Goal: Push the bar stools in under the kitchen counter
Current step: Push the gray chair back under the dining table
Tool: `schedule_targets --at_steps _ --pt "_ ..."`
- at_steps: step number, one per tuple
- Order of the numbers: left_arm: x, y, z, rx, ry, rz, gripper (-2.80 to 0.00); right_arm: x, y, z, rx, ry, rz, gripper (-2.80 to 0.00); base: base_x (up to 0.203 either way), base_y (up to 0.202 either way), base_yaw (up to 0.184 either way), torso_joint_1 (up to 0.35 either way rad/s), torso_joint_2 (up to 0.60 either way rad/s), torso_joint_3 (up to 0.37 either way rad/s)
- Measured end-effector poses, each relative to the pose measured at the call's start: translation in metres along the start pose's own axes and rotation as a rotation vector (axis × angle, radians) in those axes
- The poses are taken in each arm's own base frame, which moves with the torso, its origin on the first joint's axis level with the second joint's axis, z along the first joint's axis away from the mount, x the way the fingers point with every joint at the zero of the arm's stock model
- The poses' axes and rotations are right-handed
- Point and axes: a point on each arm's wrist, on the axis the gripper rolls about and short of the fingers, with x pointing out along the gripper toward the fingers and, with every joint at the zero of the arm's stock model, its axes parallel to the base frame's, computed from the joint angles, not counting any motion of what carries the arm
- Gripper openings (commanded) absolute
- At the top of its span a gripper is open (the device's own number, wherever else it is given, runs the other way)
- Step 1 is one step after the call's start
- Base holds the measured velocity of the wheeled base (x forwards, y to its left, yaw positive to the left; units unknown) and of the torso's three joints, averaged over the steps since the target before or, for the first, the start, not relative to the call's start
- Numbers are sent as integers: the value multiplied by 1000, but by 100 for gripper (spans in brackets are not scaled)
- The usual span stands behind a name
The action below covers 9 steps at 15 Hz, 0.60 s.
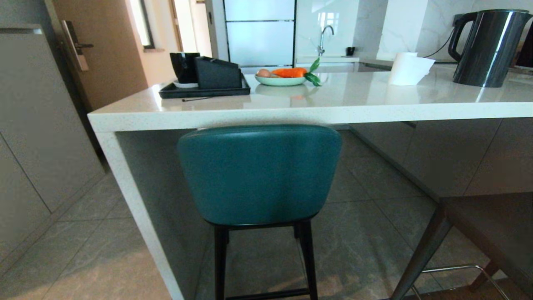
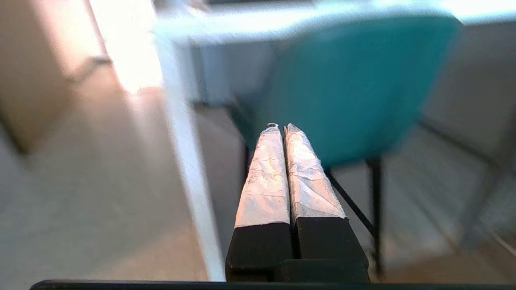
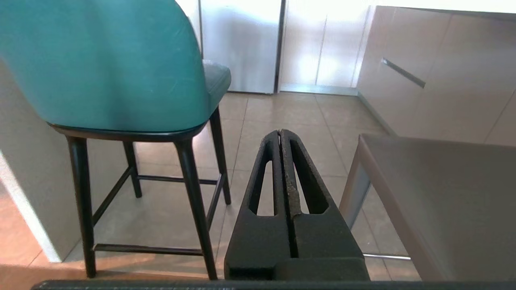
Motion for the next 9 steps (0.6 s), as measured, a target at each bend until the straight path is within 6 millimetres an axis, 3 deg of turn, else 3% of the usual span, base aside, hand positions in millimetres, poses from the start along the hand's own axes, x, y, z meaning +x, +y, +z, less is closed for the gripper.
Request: schedule_targets --at_steps 3,6,9 --pt "-10 -5 -37 31 -5 -65 -280 2 0 -4 -7 11 1 -280 0 0 0 0 0 0" --pt "0 1 -98 64 80 88 -280 13 -1 -25 -34 25 2 -280 0 0 0 0 0 0" --pt "2 6 -121 69 139 256 -280 25 -1 -56 -74 42 -21 -280 0 0 0 0 0 0"
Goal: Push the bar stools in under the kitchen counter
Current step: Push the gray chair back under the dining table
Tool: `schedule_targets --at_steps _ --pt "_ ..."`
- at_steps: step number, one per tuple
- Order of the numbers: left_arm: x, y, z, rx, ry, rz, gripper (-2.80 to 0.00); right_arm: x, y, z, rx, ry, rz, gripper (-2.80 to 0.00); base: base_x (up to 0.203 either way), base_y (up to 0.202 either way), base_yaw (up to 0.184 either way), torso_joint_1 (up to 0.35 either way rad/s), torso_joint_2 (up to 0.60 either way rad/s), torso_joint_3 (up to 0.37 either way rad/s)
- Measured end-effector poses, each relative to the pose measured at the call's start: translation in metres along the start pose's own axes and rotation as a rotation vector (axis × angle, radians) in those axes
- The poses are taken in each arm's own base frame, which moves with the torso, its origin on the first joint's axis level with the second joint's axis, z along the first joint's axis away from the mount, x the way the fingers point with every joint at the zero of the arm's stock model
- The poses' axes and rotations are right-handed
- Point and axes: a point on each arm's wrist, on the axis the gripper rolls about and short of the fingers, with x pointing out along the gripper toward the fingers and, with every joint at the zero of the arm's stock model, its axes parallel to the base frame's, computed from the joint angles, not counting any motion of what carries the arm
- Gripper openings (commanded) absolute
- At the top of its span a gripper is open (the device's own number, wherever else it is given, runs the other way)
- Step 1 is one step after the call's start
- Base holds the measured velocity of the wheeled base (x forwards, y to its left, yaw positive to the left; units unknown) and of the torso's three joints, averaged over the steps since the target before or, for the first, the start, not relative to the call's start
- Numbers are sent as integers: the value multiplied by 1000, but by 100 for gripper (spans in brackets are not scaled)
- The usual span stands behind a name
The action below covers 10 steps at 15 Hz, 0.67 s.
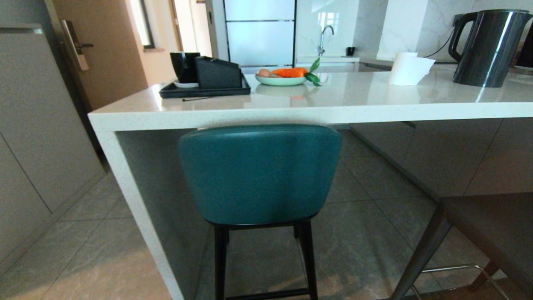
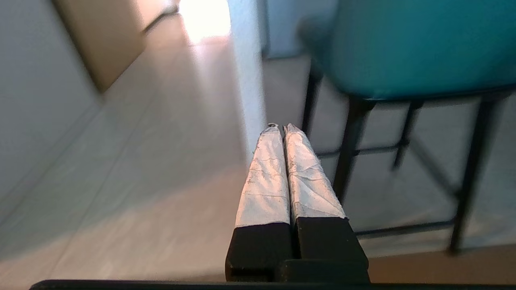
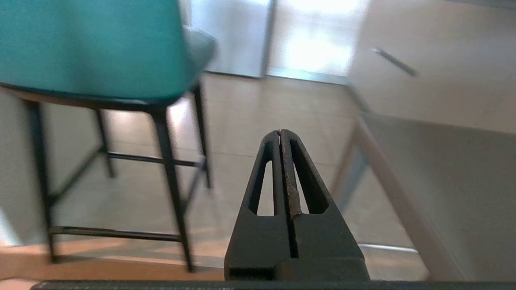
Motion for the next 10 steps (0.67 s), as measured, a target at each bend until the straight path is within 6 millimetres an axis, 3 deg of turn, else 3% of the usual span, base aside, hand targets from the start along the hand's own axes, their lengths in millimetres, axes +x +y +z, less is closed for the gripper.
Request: schedule_targets --at_steps 3,10 --pt "0 -1 -4 34 24 -47 -280 2 0 -18 10 111 -70 -280 0 0 0 0 0 0" --pt "0 0 -4 -82 16 9 -280 2 0 -20 129 114 -109 -280 0 0 0 0 0 0"
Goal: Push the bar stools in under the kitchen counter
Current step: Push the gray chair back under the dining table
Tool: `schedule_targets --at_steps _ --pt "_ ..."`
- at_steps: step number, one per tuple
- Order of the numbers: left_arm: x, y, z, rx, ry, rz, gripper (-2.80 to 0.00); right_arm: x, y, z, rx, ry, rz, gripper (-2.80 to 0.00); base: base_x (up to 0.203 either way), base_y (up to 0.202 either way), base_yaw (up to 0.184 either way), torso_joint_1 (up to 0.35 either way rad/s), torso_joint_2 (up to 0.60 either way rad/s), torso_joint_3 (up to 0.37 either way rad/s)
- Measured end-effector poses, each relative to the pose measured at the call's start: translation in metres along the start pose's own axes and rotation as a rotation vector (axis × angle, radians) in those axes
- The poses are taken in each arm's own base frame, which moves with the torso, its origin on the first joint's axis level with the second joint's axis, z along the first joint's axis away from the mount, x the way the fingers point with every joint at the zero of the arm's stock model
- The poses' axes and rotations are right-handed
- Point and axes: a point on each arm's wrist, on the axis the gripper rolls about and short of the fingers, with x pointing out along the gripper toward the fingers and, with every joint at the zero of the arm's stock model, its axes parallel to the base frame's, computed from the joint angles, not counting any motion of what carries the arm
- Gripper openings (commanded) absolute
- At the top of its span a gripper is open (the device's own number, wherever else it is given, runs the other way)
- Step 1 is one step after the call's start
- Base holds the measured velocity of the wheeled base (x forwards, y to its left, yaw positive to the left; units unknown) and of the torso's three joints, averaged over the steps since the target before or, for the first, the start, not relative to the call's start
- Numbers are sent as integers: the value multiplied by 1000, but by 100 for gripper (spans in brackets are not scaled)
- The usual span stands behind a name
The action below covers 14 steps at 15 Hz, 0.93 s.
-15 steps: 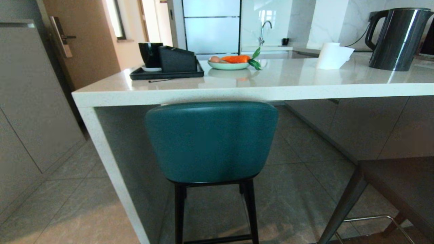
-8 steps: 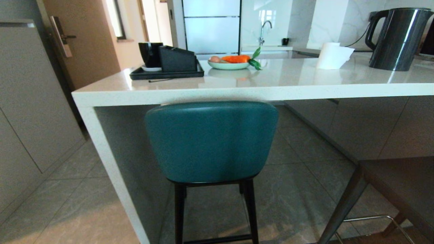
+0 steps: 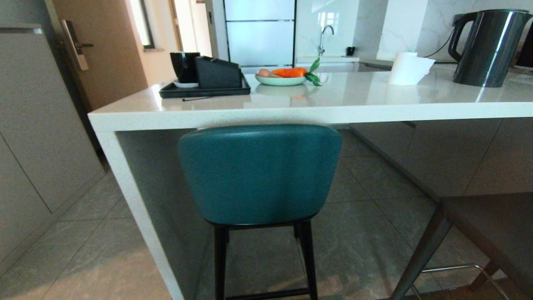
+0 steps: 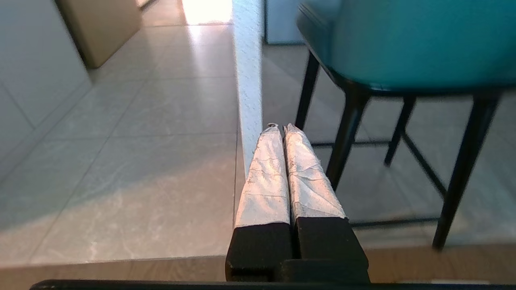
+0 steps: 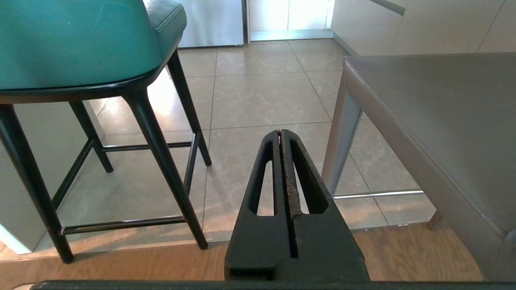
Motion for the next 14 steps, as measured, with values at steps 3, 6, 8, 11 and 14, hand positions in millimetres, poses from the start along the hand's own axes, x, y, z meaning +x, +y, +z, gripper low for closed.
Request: schedule_targets --at_steps 3,6,8,11,14 --pt "0 0 0 3 -1 0 -280 0 0 0 -27 1 4 -280 0 0 0 0 0 0" --pt "0 0 0 2 -3 0 -280 0 0 0 -31 1 7 -280 0 0 0 0 0 0" --pt "0 0 0 6 -4 0 -280 0 0 0 -22 1 5 -280 0 0 0 0 0 0" --pt "-1 -1 -1 78 32 -42 -280 0 0 0 -49 -1 13 -280 0 0 0 0 0 0" --pt "-4 -1 -1 74 81 -58 -280 0 0 0 -75 2 22 -280 0 0 0 0 0 0"
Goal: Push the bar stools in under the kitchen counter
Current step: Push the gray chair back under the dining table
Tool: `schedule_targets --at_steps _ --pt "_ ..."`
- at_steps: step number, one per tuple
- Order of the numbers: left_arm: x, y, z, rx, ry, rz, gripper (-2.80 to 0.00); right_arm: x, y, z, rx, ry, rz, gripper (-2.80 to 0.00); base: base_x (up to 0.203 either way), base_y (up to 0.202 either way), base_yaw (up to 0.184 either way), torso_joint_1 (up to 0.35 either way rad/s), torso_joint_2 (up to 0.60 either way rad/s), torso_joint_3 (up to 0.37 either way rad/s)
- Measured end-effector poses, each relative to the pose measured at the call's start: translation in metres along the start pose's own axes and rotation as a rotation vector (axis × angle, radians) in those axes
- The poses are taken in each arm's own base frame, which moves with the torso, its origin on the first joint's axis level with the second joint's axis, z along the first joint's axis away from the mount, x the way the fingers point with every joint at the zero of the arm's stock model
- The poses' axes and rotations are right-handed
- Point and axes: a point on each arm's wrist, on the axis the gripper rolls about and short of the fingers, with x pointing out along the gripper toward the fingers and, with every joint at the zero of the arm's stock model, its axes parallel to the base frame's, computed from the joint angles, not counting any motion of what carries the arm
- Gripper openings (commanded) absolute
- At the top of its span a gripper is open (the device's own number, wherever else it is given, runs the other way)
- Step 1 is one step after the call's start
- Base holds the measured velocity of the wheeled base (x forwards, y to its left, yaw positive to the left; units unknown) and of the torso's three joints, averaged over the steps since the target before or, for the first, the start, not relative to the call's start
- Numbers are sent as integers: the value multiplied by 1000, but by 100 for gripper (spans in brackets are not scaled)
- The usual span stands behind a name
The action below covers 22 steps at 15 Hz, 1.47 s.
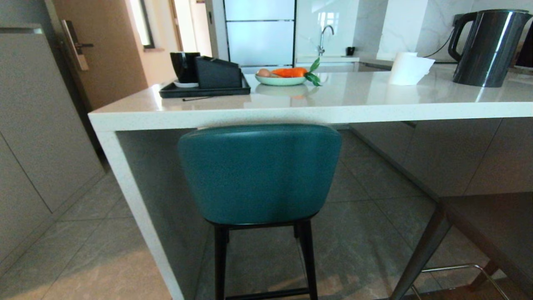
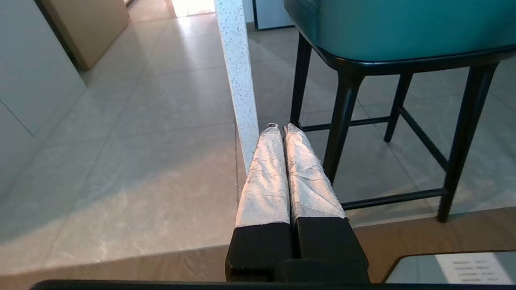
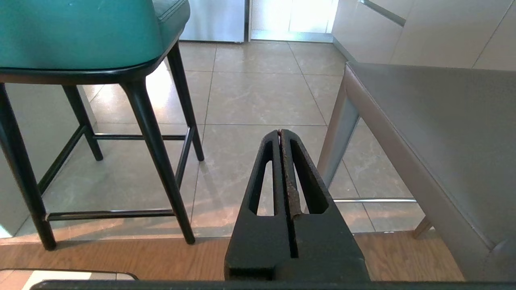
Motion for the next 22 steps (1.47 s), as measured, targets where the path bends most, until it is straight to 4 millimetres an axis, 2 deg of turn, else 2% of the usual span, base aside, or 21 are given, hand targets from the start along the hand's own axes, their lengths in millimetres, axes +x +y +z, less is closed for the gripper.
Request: schedule_targets --at_steps 11,22 --pt "-1 0 1 -51 -3 17 -280 0 0 0 -1 0 3 -280 0 0 0 0 0 0" --pt "-1 0 1 -50 -3 17 -280 0 0 0 3 0 1 -280 -187 0 -2 3 3 2"
